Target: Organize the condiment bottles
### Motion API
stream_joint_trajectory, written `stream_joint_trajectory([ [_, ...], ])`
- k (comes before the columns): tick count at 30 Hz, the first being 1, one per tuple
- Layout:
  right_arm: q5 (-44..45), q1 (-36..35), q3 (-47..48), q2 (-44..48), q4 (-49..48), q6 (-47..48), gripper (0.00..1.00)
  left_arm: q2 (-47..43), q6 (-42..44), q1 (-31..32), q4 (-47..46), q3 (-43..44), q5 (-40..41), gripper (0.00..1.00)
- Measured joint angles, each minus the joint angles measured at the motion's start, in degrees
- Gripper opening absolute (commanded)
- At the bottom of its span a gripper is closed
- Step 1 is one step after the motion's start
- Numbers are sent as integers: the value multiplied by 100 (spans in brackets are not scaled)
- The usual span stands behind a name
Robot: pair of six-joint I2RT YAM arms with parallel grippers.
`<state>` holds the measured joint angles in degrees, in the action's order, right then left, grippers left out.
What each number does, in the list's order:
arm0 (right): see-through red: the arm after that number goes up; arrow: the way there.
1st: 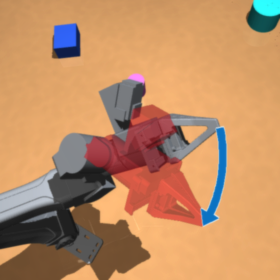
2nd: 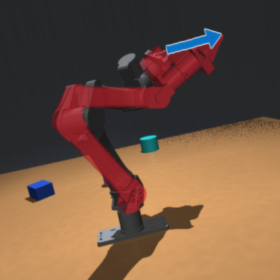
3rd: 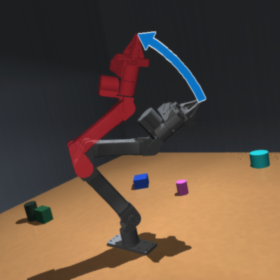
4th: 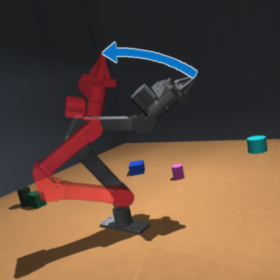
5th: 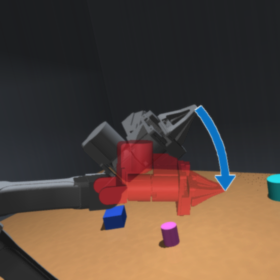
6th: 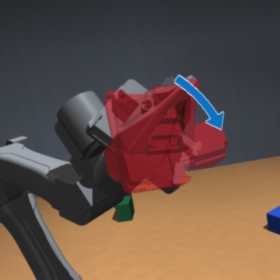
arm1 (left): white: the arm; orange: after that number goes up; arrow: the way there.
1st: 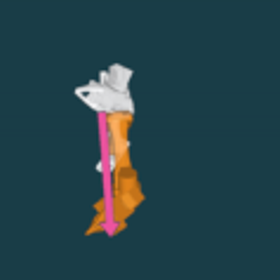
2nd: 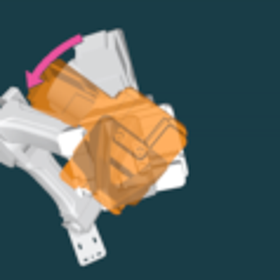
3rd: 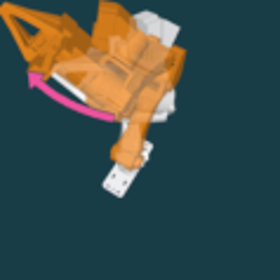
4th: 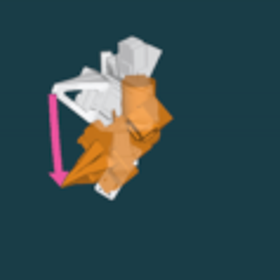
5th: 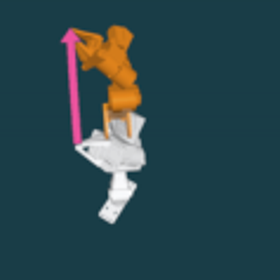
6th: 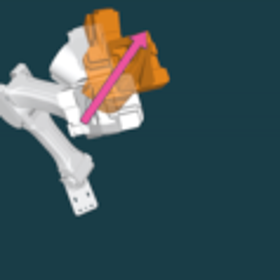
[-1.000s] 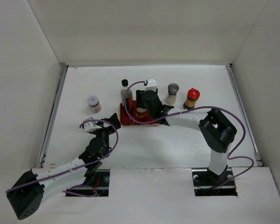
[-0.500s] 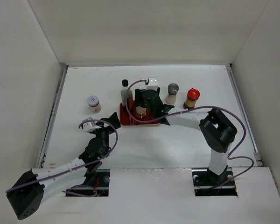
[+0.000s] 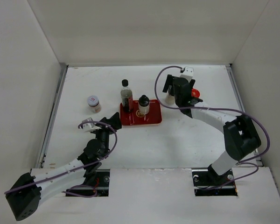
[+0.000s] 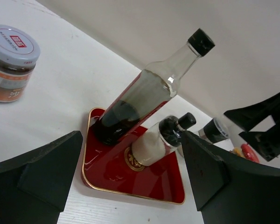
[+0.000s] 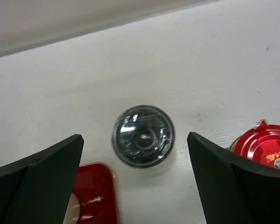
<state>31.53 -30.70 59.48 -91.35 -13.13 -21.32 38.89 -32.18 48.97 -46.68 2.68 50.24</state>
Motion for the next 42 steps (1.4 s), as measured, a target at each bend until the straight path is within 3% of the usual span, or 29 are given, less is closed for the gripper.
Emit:
stream_joint_trajectory([
  [7, -160, 280, 588, -737, 485, 170, 100, 240, -20, 28, -28, 0, -59, 88],
  [9, -216, 291, 726, -911, 562, 210, 95, 334, -20, 33, -13, 0, -87, 88],
  [10, -227, 295, 763, -966, 577, 221, 92, 356, -20, 33, -11, 0, -96, 88],
  [14, -280, 361, 835, -1132, 625, 289, 59, 433, -24, 33, -24, 0, -98, 88],
  [17, -269, 374, 841, -1143, 612, 291, 49, 544, -26, 31, -39, 0, -103, 88],
  [23, -175, 208, 514, -844, 531, 507, 47, 629, -42, 28, -50, 0, -120, 88],
  [33, -114, -813, 109, 179, 544, 566, 47, 629, -66, 28, -61, 0, -122, 88],
  [42, -223, -1102, 173, -155, 509, 256, 47, 627, -68, 28, -68, 0, -142, 88],
])
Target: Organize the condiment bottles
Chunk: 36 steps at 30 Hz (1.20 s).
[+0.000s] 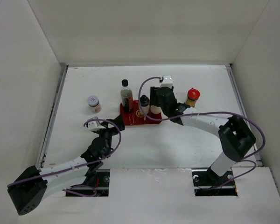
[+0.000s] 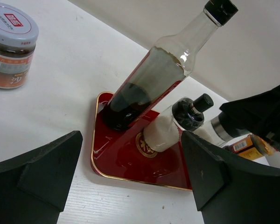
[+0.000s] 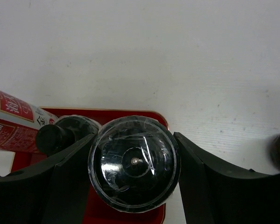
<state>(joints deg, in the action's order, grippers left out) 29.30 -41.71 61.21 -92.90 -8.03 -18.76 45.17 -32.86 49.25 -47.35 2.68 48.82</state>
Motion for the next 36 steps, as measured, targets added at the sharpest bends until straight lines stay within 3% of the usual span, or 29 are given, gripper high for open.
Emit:
stream_joint_trajectory([
  [18, -42, -72, 632, -992, -162, -334, 49, 98, -2, -11, -2, 0, -2, 88],
  [24, 74, -74, 632, -1016, -186, -160, 65, 160, -2, -11, -2, 0, -2, 88],
  [29, 256, -76, 632, -1029, -334, 17, 85, 212, -2, -46, -2, 0, -4, 88],
  [36, 304, -72, 389, -605, -446, 81, 94, 216, -2, -44, -2, 0, -4, 88],
])
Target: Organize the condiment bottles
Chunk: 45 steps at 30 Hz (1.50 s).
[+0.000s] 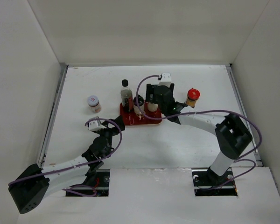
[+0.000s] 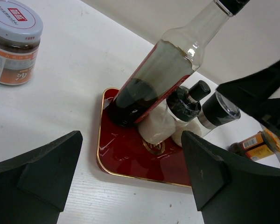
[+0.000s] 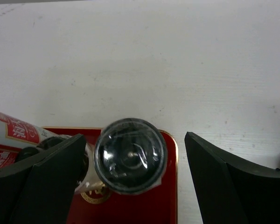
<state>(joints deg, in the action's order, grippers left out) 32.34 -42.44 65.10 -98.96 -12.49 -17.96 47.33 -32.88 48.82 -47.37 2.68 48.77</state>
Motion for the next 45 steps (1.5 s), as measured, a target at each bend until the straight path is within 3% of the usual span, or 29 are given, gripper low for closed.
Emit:
stream_joint_trajectory([
  [5, 149, 315, -667, 1051, -4, -24, 98, -31, 0, 11, 0, 0, -2, 88],
  [10, 664, 1401, -1069, 1707, 201, -140, 100, -61, 0, 22, -2, 0, 0, 88],
  [16, 1012, 1941, -1078, 1467, 702, -219, 100, -61, -2, 39, -4, 0, -4, 88],
  [23, 557, 2111, -1075, 872, 1025, -337, 100, 9, -4, 37, -4, 0, -15, 88],
  [33, 391, 2286, -1123, 616, 815, -485, 53, 81, -13, 35, -2, 0, -20, 88],
  [39, 520, 1941, -1687, 970, 295, -164, 50, 87, -13, 35, -7, 0, -22, 88],
  [45, 546, 802, -2092, 1825, 619, -61, 50, 90, -13, 35, -7, 0, -22, 88],
])
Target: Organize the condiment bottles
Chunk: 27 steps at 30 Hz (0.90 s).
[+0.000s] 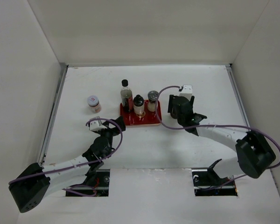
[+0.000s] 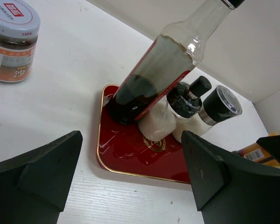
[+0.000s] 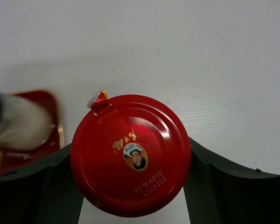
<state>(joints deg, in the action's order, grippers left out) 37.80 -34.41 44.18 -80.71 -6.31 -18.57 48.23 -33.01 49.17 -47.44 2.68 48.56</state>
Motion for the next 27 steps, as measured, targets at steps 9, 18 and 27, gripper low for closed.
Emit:
stream_joint_trajectory([
  [9, -37, -1281, 699, -133, -68, -4, 50, 74, 0, 0, -17, 0, -13, 88],
  [18, -160, -1606, 1515, -1495, -511, -4, 52, 74, 0, -15, -17, 0, -17, 88],
  [27, -188, -1668, 1545, -1956, -612, -15, 69, 146, 0, -39, -28, 0, -35, 88],
])
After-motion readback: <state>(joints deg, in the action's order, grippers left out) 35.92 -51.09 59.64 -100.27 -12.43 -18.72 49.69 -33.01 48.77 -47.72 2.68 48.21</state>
